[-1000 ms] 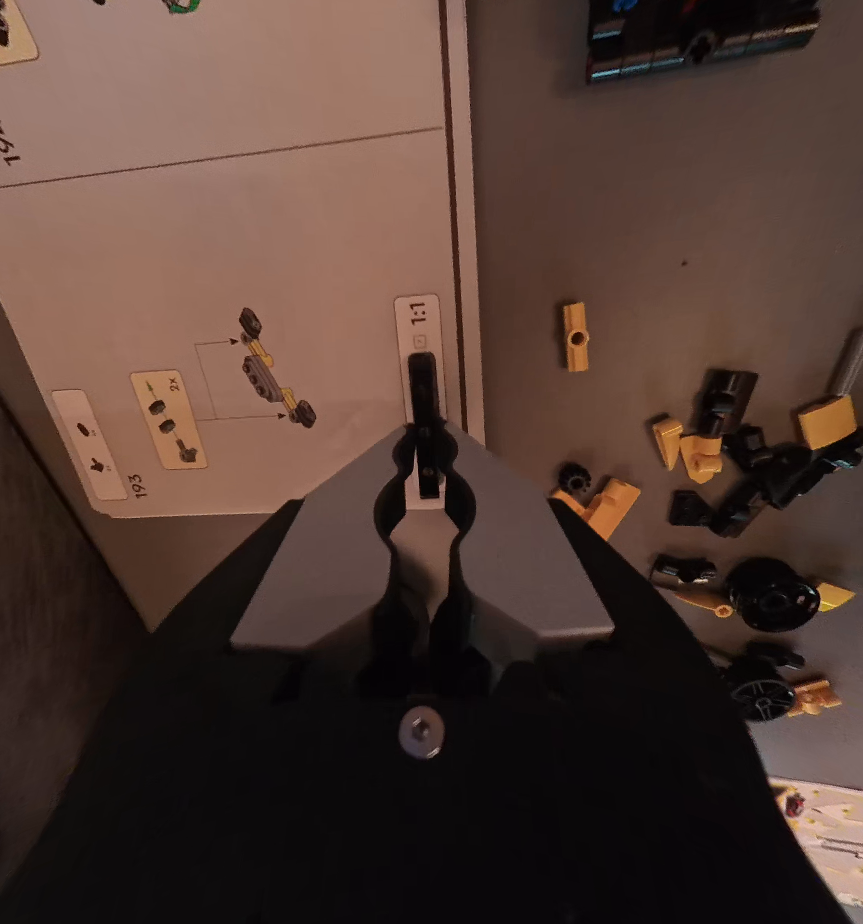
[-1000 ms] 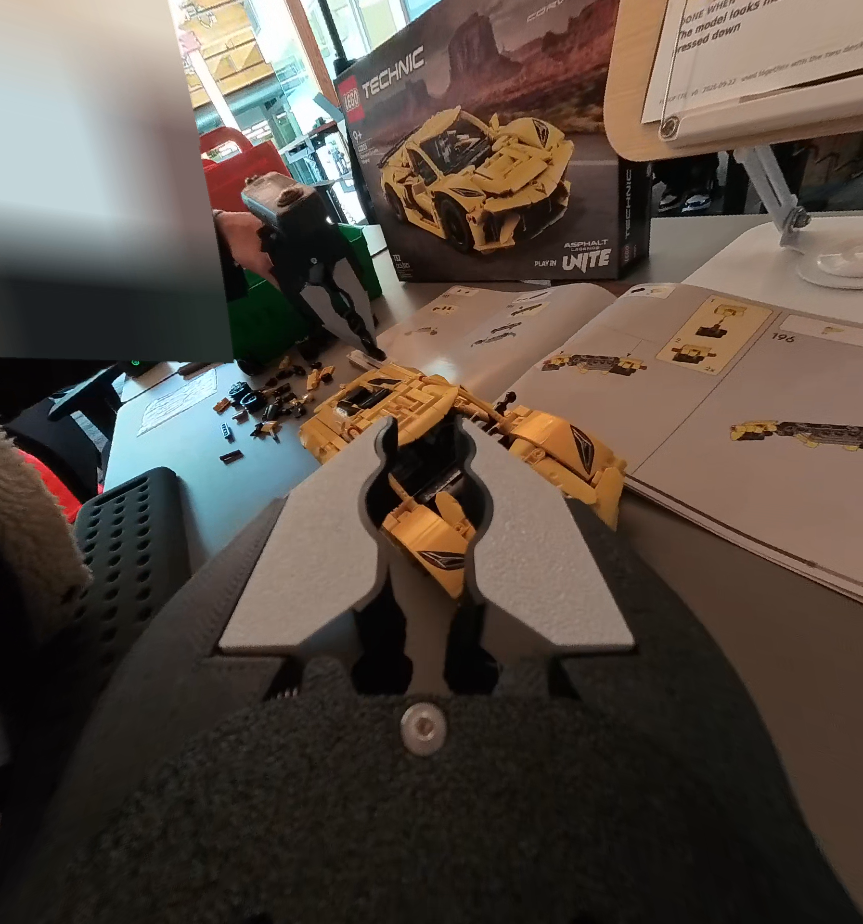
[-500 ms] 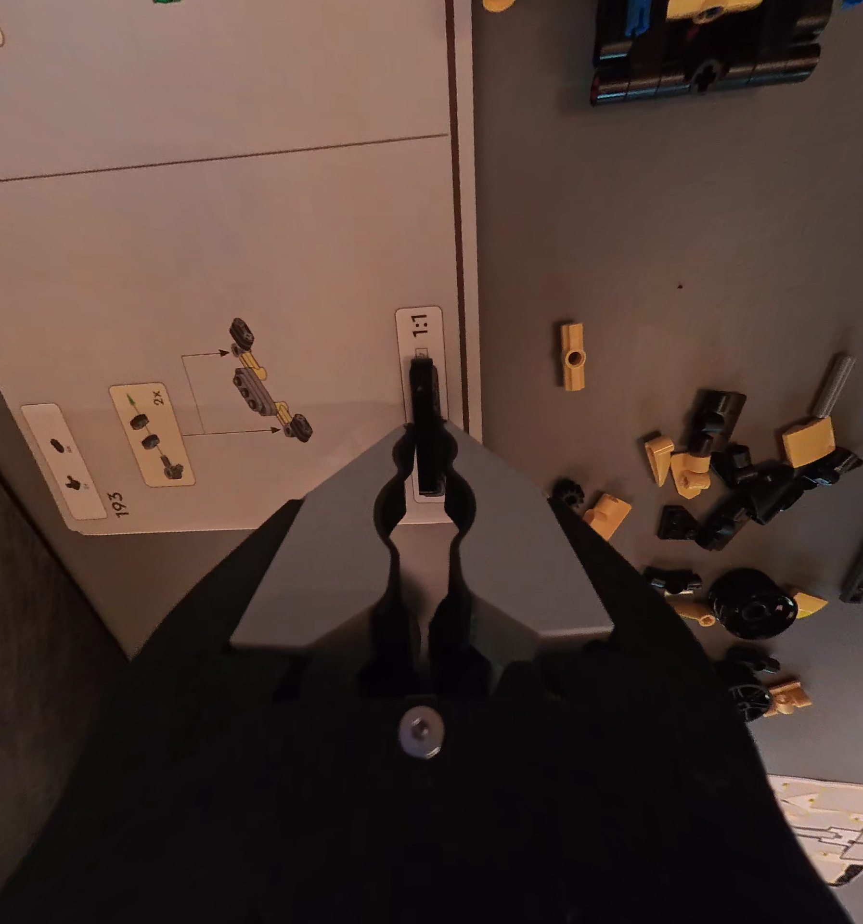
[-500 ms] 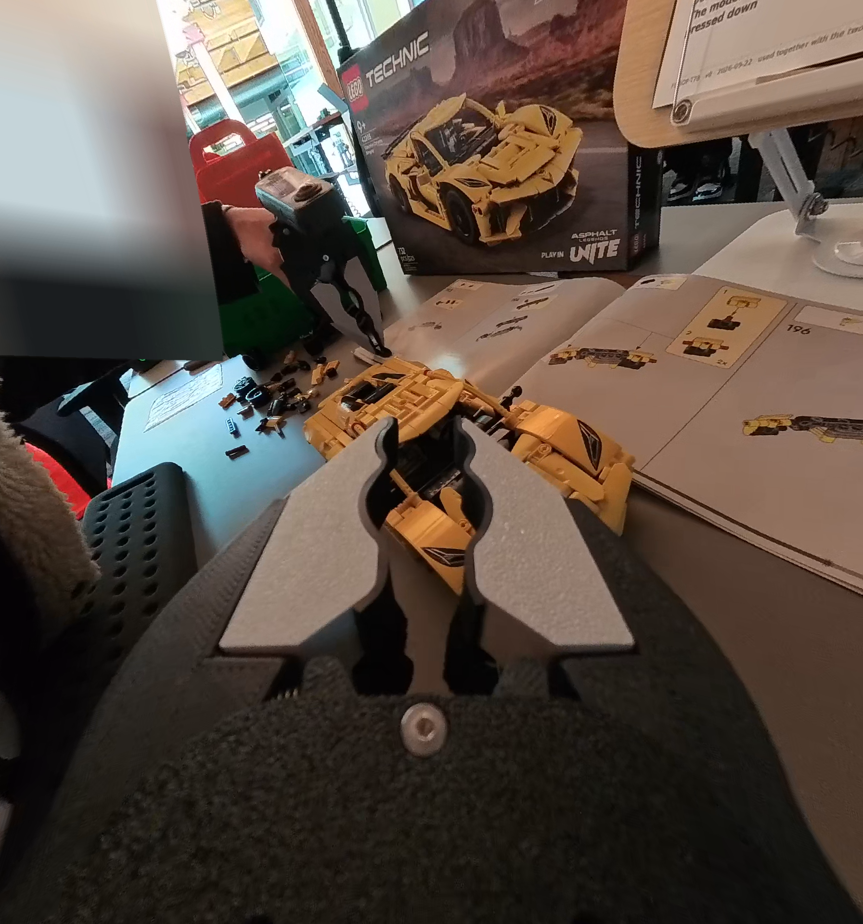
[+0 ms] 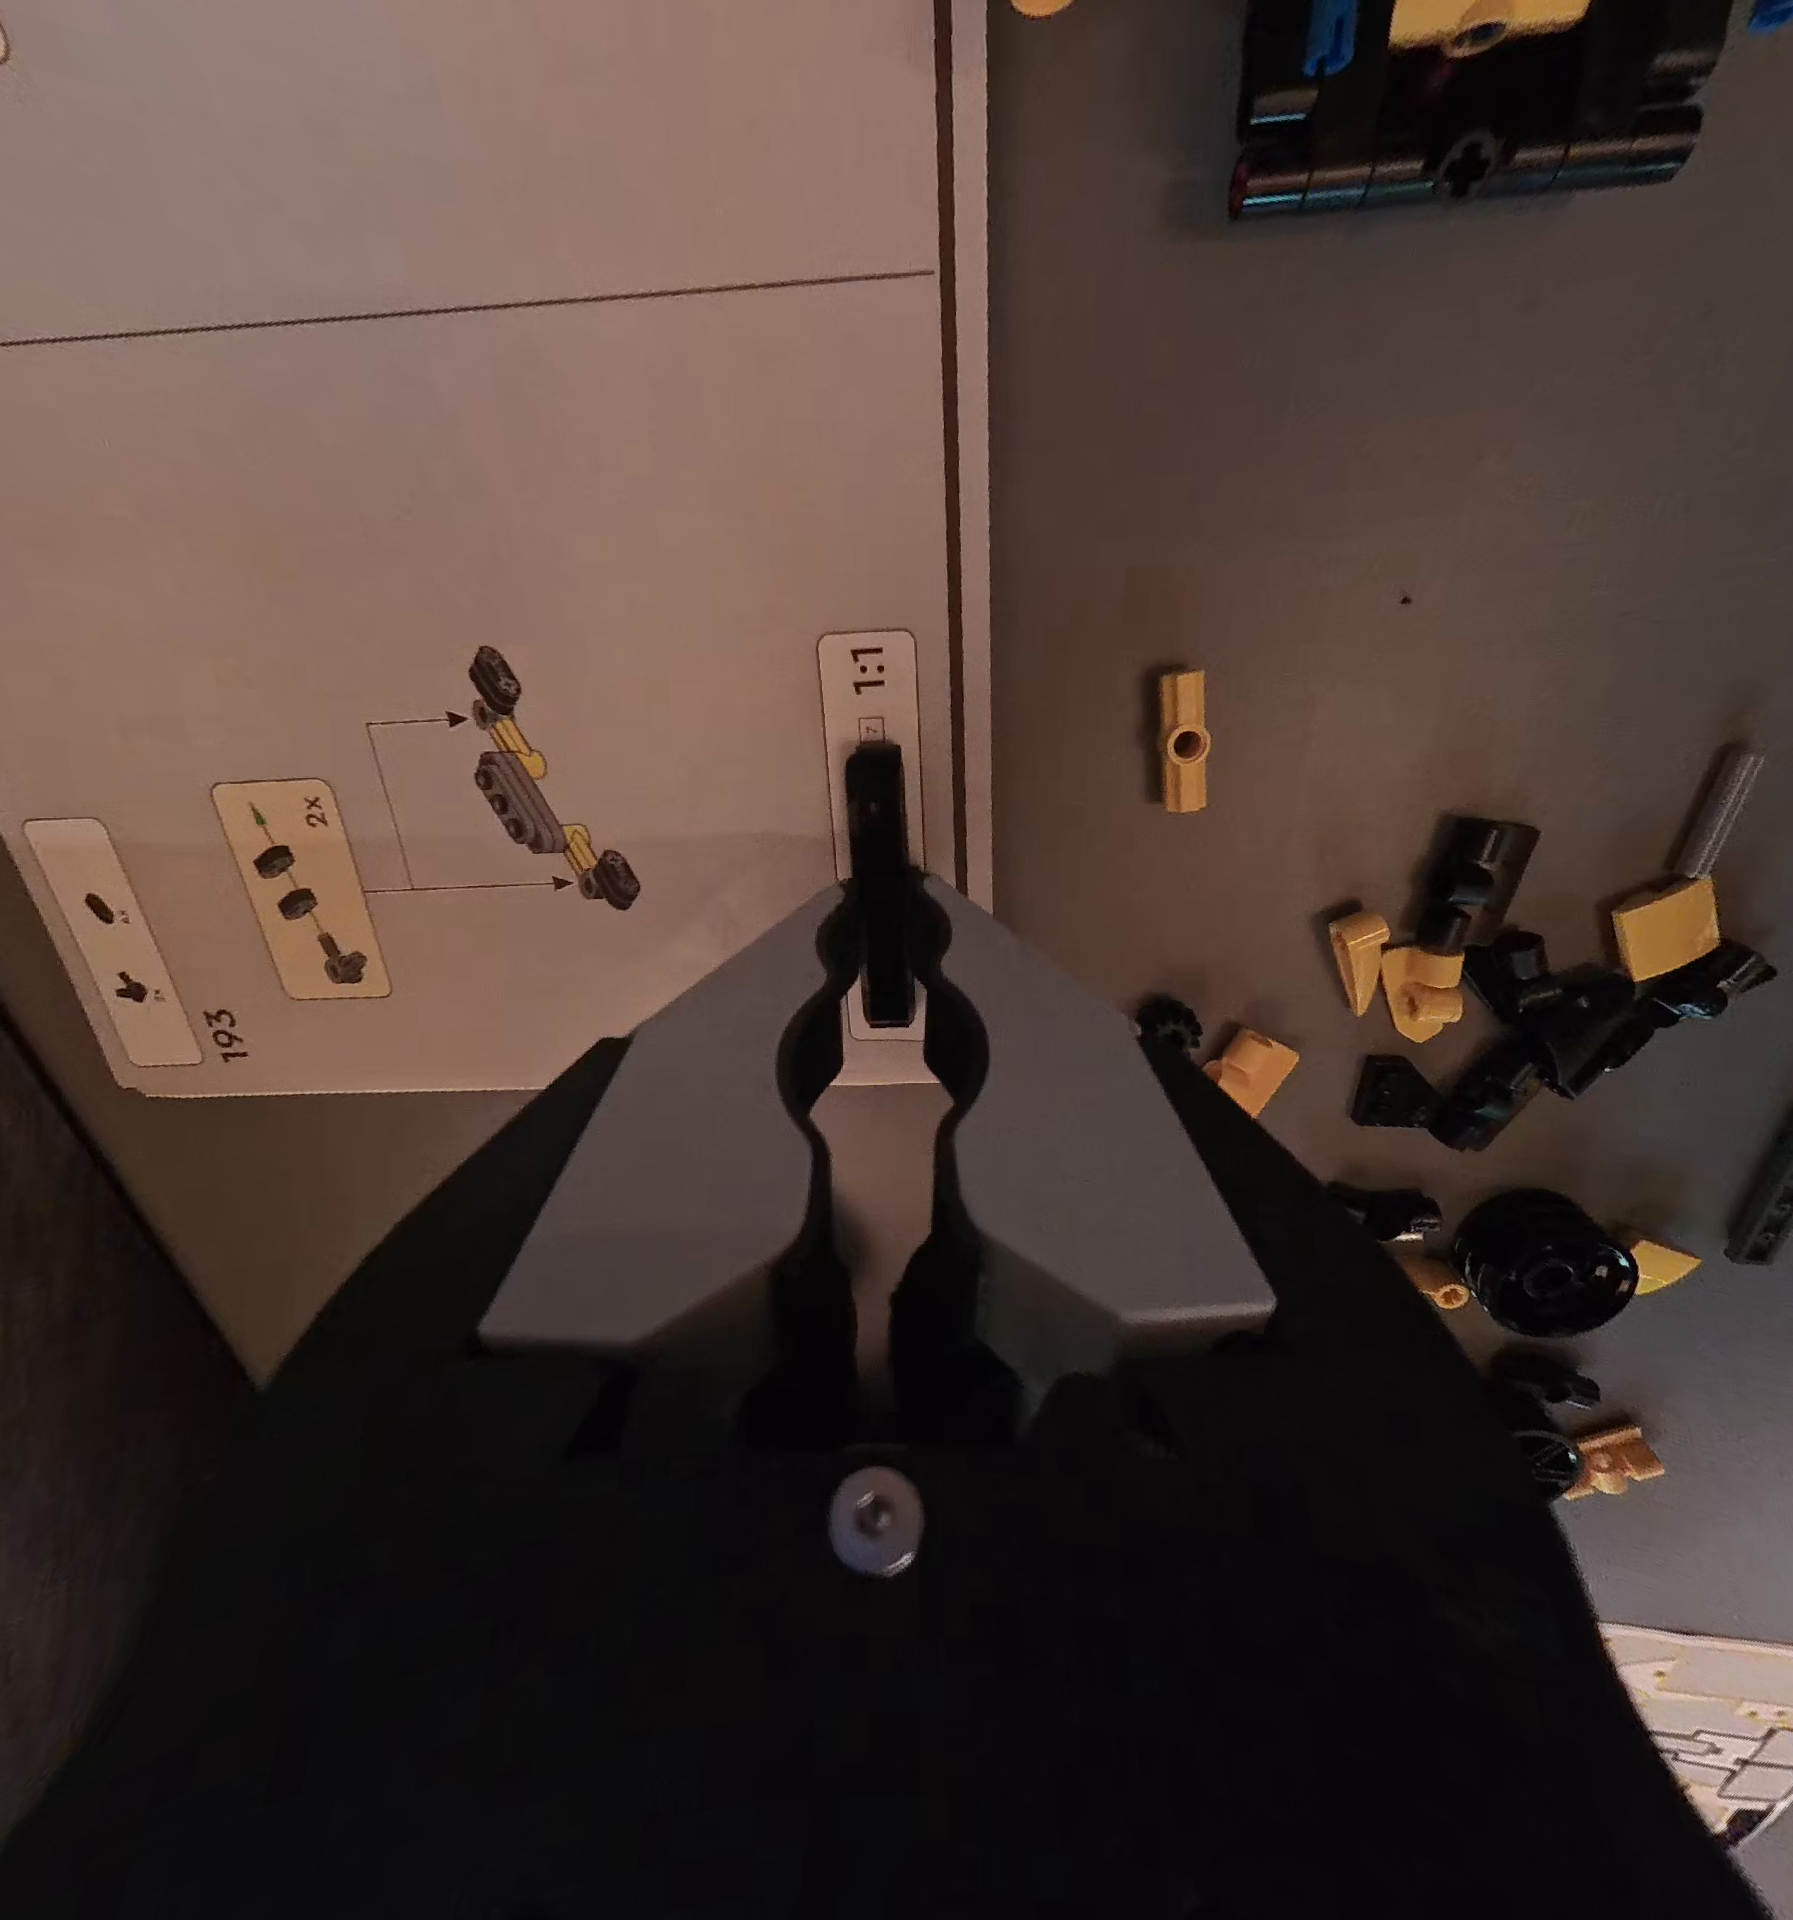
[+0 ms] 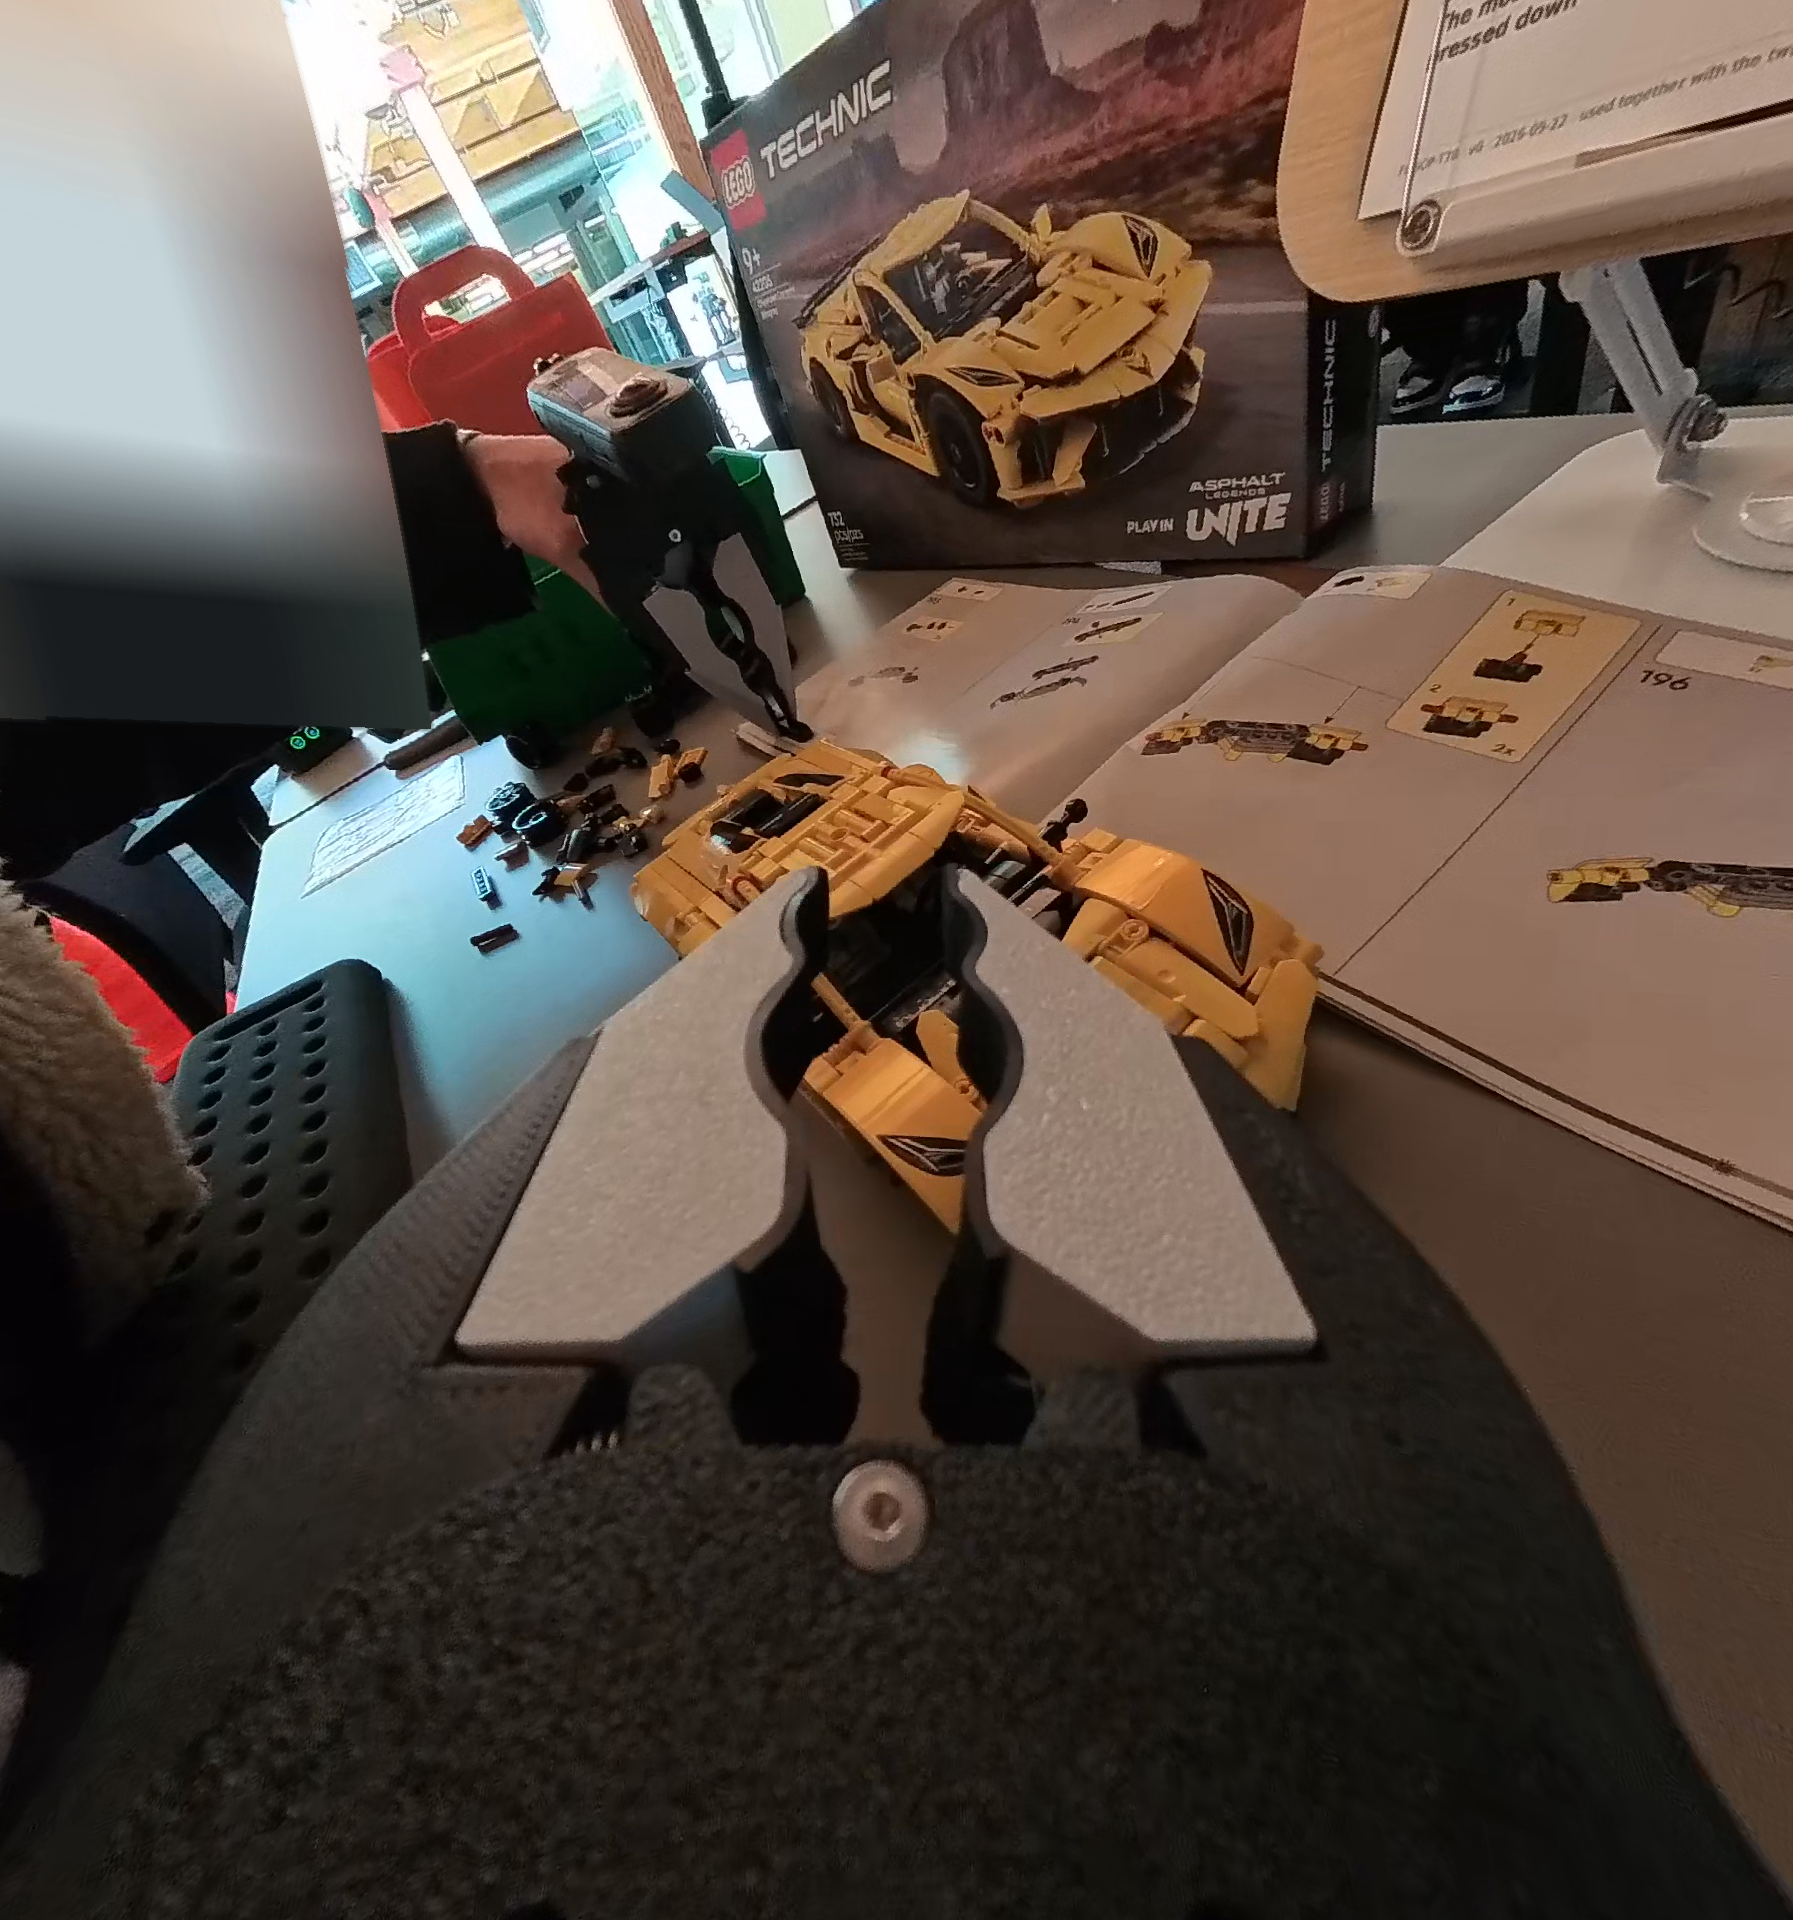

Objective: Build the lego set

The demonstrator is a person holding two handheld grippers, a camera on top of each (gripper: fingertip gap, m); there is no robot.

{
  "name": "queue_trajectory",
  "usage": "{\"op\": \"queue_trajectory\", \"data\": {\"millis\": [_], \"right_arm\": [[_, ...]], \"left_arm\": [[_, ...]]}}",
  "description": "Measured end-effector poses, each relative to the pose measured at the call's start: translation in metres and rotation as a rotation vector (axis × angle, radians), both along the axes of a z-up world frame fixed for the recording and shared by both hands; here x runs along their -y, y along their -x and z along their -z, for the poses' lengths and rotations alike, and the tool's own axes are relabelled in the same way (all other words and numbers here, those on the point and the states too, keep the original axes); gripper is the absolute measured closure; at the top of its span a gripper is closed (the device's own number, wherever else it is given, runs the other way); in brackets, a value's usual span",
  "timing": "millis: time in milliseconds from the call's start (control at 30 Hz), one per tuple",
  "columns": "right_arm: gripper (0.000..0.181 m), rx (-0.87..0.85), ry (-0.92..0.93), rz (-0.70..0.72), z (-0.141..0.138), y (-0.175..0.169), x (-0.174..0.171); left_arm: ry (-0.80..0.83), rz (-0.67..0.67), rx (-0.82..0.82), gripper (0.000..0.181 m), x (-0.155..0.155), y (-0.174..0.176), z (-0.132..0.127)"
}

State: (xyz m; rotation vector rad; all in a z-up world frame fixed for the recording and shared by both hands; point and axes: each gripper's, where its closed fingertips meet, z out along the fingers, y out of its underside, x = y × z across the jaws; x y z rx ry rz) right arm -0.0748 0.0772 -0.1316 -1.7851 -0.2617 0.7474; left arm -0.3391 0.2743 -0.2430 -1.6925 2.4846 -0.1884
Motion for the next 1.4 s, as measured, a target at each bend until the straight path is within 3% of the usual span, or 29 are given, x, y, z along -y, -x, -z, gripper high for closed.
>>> {"op": "queue_trajectory", "data": {"millis": [100,167,267,333,467,633,800,1033,1167,1267,1400], "right_arm": [[0.162,0.001,-0.003,0.004,0.0,-0.001,0.0],[0.162,0.0,-0.003,0.005,-0.001,-0.001,0.0],[0.16,0.013,-0.021,-0.032,-0.003,0.005,0.003],[0.159,0.048,-0.039,-0.074,-0.003,0.014,0.006],[0.157,0.134,-0.06,-0.156,0.003,0.034,0.012],[0.158,0.135,-0.083,-0.16,0.0,0.037,0.014],[0.16,0.065,-0.074,-0.128,-0.006,0.028,0.012],[0.16,0.072,-0.068,-0.119,-0.004,0.026,0.011],[0.16,0.079,-0.067,-0.115,-0.003,0.025,0.011],[0.16,0.096,-0.061,-0.103,-0.001,0.022,0.009],[0.157,0.17,-0.079,-0.062,0.004,0.015,0.002]], "left_arm": [[-0.029,-0.036,-0.002,0.174,-0.001,0.002,-0.008],[0.013,-0.102,0.05,0.174,0.017,-0.002,-0.026],[0.146,-0.168,0.19,0.175,0.088,-0.021,-0.06],[0.189,-0.146,0.212,0.174,0.144,-0.029,-0.065],[0.257,-0.083,0.275,0.174,0.235,-0.06,-0.043],[0.32,-0.114,0.249,0.174,0.278,-0.09,-0.008],[0.245,-0.073,0.257,0.174,0.292,-0.113,-0.001],[0.214,-0.138,0.313,0.174,0.297,-0.143,0.002],[0.209,-0.186,0.422,0.151,0.29,-0.144,-0.014],[0.176,-0.317,0.62,0.151,0.253,-0.133,-0.042],[0.149,-0.645,0.903,0.15,0.169,-0.099,-0.07]]}}
